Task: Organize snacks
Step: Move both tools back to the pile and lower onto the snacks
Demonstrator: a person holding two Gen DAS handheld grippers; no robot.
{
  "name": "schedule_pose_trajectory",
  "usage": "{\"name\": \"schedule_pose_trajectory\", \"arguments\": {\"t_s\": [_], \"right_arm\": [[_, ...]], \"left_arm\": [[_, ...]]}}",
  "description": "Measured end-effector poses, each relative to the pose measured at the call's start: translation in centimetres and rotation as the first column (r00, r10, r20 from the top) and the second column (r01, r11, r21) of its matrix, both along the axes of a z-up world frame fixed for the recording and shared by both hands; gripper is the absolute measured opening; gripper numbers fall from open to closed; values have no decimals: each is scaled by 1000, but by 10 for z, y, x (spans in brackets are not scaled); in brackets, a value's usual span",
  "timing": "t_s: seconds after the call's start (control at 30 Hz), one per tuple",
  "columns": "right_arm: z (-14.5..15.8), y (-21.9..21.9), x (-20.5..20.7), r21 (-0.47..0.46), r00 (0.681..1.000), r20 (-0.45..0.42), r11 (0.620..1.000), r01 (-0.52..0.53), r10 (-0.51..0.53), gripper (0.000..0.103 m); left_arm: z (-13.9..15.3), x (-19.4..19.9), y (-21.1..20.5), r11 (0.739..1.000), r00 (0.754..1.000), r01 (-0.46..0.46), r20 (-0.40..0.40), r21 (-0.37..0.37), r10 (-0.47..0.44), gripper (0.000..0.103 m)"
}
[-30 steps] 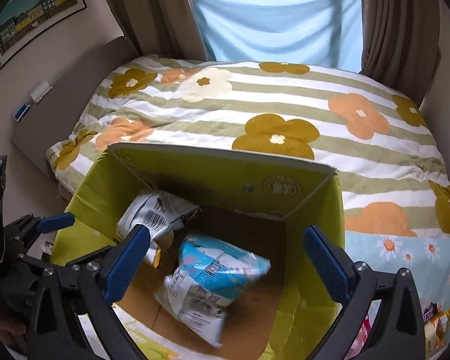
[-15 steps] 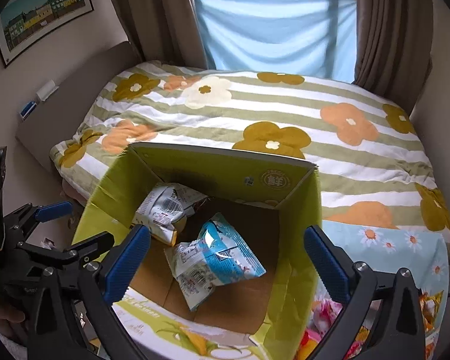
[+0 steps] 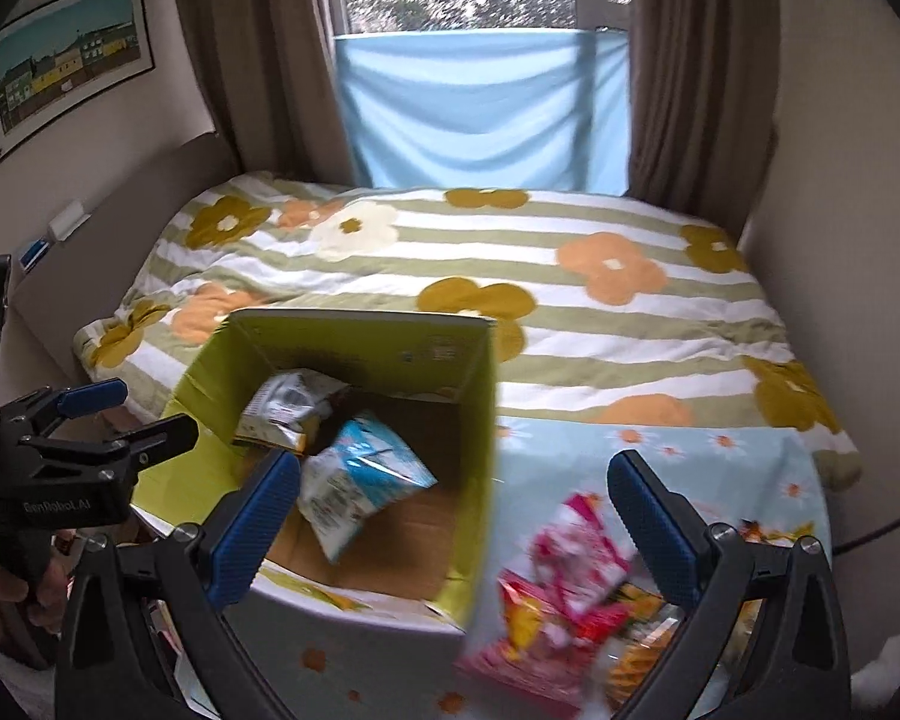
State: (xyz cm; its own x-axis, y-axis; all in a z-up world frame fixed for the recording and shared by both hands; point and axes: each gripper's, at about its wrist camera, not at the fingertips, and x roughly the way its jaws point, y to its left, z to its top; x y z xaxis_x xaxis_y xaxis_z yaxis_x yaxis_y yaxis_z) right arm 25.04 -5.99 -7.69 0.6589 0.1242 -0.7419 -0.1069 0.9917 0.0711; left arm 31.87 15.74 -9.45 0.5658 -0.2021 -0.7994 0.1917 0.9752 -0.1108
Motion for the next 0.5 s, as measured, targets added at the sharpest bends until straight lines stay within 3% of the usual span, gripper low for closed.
{"name": "schedule_pose_trajectory", "arguments": {"t_s": [0.27, 0.5], "right_arm": [[12, -73, -39, -16, 997, 37, 997, 69, -69, 102], [4, -148, -72, -5, 997, 9, 997, 79, -78, 102]], "left_arm": [[9, -36, -88, 995, 995, 101, 20, 0, -101, 103], [-8, -77, -174, 993, 993, 118, -14, 5, -118, 103]]}}
